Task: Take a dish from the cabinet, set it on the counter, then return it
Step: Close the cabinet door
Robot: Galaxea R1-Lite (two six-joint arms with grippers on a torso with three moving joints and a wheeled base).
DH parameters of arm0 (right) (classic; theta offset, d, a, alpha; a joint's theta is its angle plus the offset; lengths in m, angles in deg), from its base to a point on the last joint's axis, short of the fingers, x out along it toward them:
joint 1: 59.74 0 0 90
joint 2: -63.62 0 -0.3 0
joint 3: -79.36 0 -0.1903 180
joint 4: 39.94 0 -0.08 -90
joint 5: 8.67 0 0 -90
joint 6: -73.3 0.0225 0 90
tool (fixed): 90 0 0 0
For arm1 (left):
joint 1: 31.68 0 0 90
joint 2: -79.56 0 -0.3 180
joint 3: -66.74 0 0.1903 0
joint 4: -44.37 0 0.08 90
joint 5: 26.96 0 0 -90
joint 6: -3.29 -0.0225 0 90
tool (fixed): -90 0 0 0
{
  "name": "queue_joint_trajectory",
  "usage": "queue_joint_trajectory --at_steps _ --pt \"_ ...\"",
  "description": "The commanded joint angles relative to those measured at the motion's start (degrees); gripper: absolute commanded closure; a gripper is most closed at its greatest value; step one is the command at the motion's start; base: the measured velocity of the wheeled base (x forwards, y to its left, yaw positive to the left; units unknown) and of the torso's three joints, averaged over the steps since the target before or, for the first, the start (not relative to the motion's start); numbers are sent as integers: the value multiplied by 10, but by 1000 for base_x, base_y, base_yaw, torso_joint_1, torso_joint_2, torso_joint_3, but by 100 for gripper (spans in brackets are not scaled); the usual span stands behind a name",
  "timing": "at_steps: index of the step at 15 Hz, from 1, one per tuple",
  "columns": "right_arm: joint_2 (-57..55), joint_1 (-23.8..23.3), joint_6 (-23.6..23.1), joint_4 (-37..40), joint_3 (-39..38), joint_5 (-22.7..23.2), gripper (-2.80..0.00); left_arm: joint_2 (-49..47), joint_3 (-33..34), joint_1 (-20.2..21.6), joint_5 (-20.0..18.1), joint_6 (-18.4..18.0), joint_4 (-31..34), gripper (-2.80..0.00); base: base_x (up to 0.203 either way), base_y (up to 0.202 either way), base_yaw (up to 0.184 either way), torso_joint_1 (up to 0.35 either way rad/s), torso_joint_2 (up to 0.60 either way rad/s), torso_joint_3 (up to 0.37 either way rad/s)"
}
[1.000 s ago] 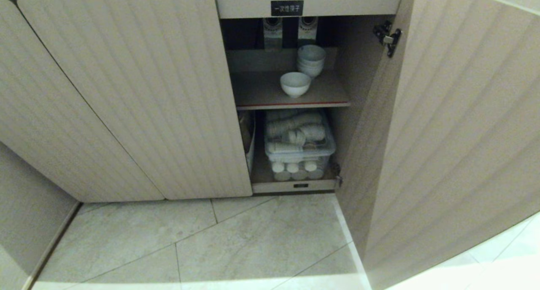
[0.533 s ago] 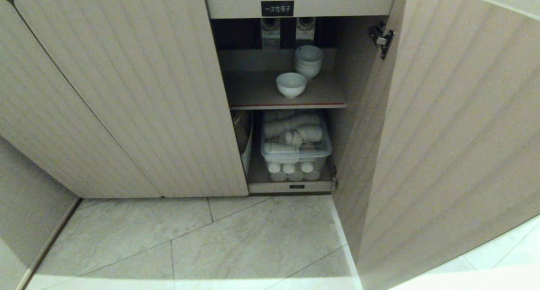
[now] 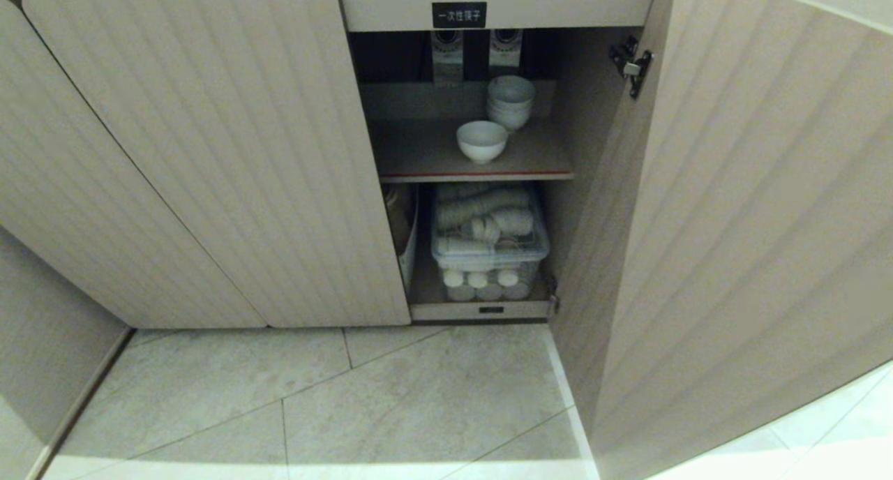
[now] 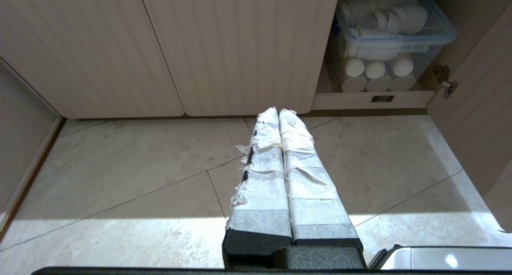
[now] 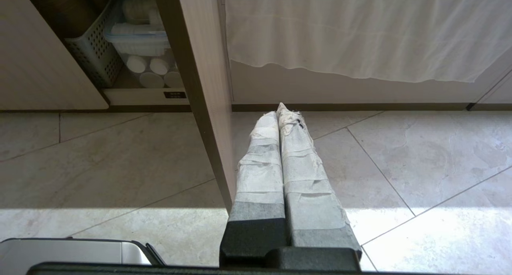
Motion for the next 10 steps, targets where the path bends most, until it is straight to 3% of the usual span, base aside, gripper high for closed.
queue_joint_trajectory --at_steps 1,10 --pt "-1 0 -1 1 0 0 0 0 0 0 0 0 0 0 0 0 0 0 0 0" --pt "-1 0 2 1 0 0 0 0 0 0 0 0 0 0 0 0 0 0 0 0"
